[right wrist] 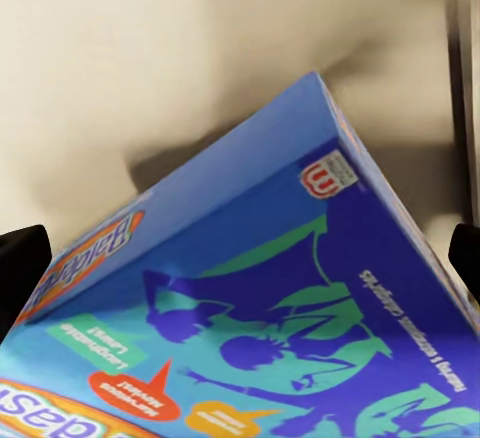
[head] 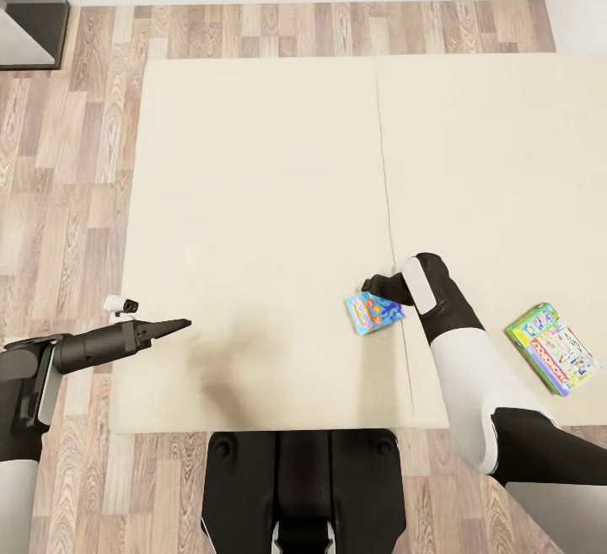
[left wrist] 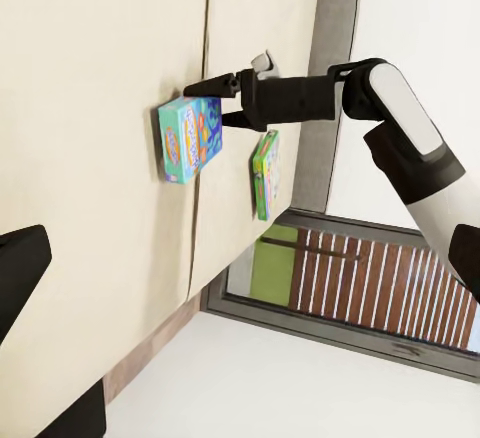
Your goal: Put all the toys in the child's room - the three board games (two on the bed and one on the table), the two jigsaw puzzles on the table, and the tennis ball on the table - inside the toy box on the table in the child's room.
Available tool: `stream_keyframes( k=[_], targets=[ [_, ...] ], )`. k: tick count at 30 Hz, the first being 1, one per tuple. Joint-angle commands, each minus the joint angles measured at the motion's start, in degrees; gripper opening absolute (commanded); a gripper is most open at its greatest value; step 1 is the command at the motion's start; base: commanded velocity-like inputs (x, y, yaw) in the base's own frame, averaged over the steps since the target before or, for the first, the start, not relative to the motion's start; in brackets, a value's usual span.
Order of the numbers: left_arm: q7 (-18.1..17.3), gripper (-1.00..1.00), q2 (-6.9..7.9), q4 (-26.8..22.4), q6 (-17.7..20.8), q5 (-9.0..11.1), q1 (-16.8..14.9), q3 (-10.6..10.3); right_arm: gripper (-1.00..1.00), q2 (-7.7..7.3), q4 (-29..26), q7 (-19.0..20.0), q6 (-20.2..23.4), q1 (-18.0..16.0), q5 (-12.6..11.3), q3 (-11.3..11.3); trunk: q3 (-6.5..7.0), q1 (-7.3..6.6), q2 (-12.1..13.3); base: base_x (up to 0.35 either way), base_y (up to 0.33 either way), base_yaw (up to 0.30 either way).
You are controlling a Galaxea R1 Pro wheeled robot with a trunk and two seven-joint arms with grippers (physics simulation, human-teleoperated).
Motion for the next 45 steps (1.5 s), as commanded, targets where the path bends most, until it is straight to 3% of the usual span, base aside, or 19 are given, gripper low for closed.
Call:
stream_keyframes(
  k=[1, 20, 45],
  targets=[
    [-0.26, 1.00, 0.02, -0.01, 0.62, -0.06, -0.01, 0.00, 1.00, 0.05, -0.05, -0.54, 0.12, -0.02, -0.63, -0.18, -0.06, 0.04, -0.09, 0.000, 0.000, 0.000],
    [-0.26, 1.00, 0.10, -0.01, 0.64, -0.06, -0.01, 0.00, 1.00, -0.01, 0.23, -0.48, 3.32, -0.02, -1.02, -0.35, -0.06, 0.04, -0.09, 0.000, 0.000, 0.000],
    [-0.26, 1.00, 0.10, -0.01, 0.64, -0.06, -0.01, 0.00, 1.00, -0.20, 0.62, 0.70, 3.35, 0.04, -1.71, -0.93, -0.06, 0.04, -0.09, 0.000, 0.000, 0.000]
  ],
)
